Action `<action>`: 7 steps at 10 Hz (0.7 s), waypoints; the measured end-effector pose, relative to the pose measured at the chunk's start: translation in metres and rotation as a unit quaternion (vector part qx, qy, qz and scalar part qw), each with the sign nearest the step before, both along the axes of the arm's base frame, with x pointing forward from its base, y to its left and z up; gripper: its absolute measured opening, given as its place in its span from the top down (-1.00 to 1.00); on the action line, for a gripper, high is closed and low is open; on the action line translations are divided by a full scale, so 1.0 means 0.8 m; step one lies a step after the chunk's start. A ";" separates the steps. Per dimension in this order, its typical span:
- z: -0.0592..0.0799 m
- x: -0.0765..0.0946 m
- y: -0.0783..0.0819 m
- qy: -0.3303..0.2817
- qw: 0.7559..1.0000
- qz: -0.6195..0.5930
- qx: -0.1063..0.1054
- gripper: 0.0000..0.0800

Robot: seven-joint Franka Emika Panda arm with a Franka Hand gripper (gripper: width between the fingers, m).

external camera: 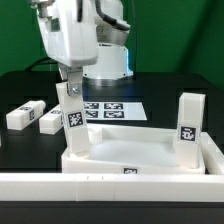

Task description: Assemble desk

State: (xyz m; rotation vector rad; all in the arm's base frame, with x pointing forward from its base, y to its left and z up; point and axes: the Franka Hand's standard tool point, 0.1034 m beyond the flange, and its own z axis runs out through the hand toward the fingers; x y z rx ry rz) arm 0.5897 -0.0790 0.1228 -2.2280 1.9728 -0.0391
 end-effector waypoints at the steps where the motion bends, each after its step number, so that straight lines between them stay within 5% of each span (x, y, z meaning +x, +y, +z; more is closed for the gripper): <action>1: 0.000 0.001 0.001 0.002 0.999 -0.051 0.014 0.26; 4: 0.000 0.001 0.002 0.000 0.999 -0.029 0.012 0.26; 5: -0.001 0.001 0.003 -0.002 1.000 -0.011 0.009 -0.23; 7: -0.001 0.003 0.006 -0.018 0.994 0.105 -0.009 -0.59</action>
Offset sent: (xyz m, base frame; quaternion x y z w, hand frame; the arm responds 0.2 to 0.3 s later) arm 0.0000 0.0000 0.0000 0.0000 0.0000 -0.0650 0.9979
